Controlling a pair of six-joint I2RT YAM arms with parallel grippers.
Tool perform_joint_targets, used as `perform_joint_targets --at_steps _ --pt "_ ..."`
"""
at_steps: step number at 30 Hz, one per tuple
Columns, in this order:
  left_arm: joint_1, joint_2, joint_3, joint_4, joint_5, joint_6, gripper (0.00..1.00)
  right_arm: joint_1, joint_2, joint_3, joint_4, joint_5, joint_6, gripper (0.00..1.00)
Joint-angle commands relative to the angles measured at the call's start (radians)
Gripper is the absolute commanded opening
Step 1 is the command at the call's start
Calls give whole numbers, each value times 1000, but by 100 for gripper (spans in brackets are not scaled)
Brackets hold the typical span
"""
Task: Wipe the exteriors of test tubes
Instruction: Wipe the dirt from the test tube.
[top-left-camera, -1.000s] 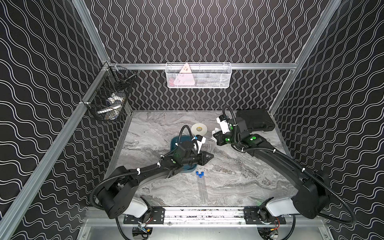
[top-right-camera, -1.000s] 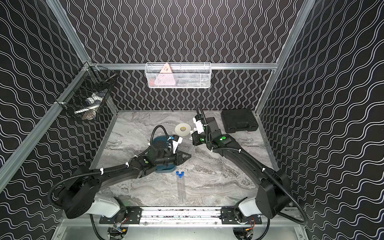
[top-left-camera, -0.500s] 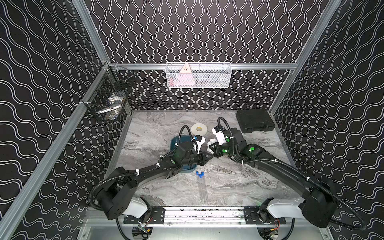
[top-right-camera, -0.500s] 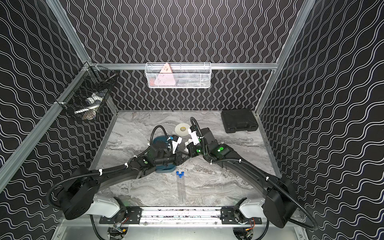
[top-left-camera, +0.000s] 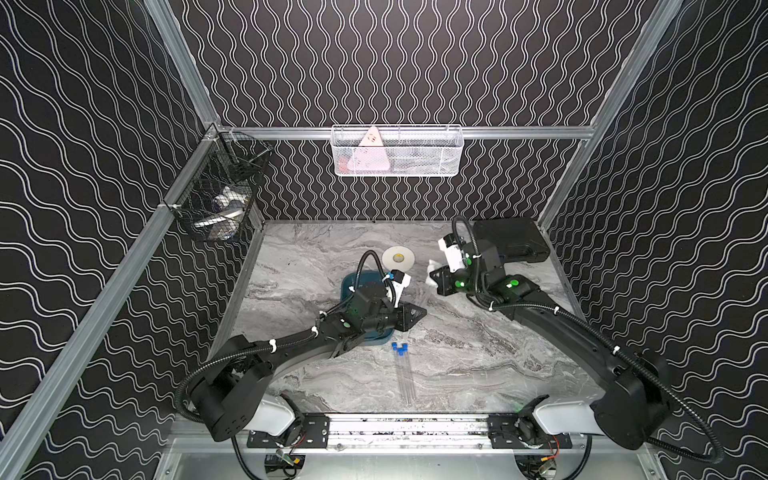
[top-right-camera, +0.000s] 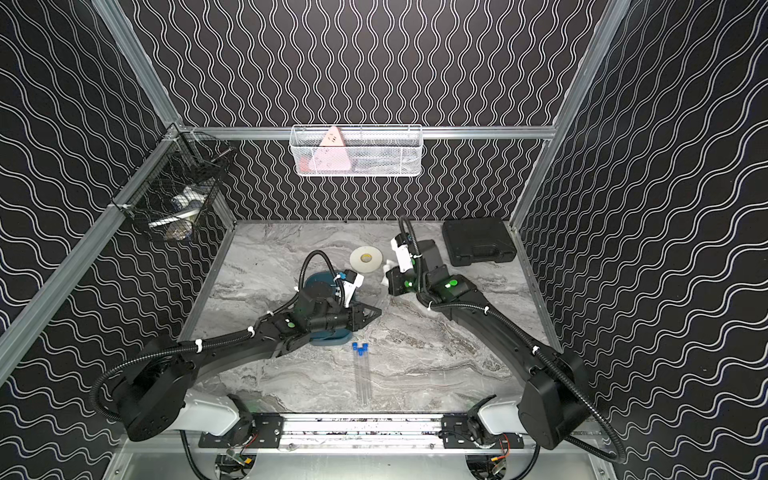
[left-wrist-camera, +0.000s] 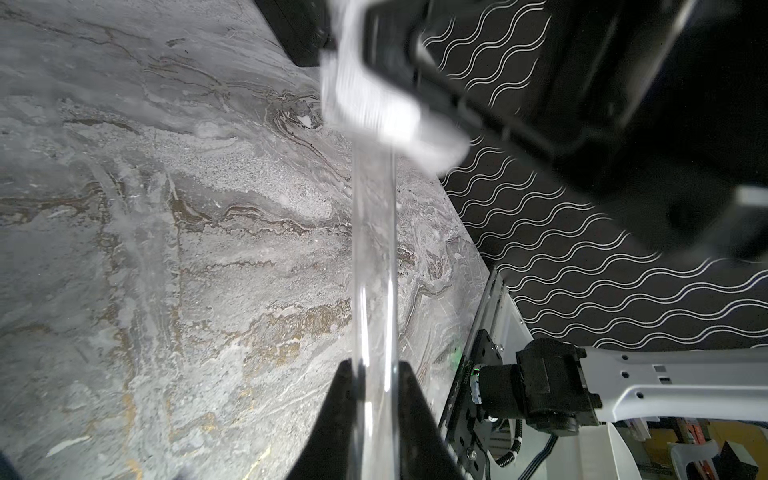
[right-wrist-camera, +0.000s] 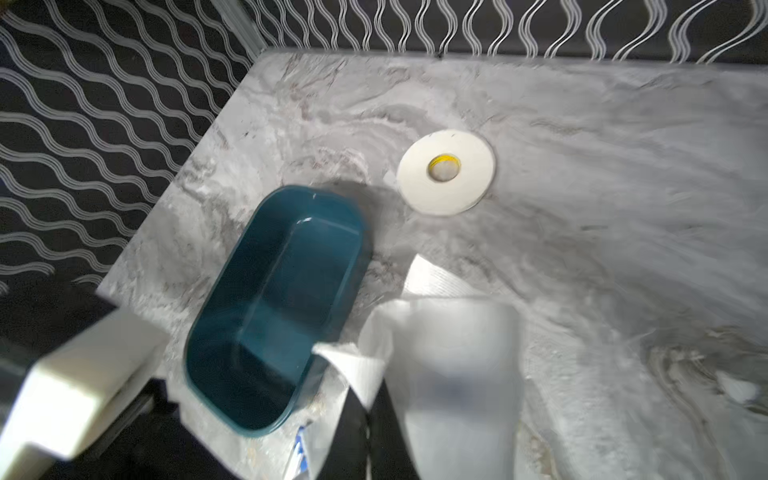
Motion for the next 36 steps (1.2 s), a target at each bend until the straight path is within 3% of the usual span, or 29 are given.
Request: perform_joint_targets --at_steps 1,11,19,26,36 --pt "1 0 -2 52 -3 -1 11 44 -27 -32 -1 -6 36 0" --pt "3 -7 -8 46 -12 3 11 62 -163 -111 28 0 130 0" --pt "3 -16 -2 47 -4 -3 11 -42 -96 -63 -16 32 128 0" --pt "2 -30 -17 59 0 -20 11 -84 -32 -18 -12 -19 28 0" --pt "3 -23 -10 61 0 -15 11 121 -80 -119 48 -14 -87 0"
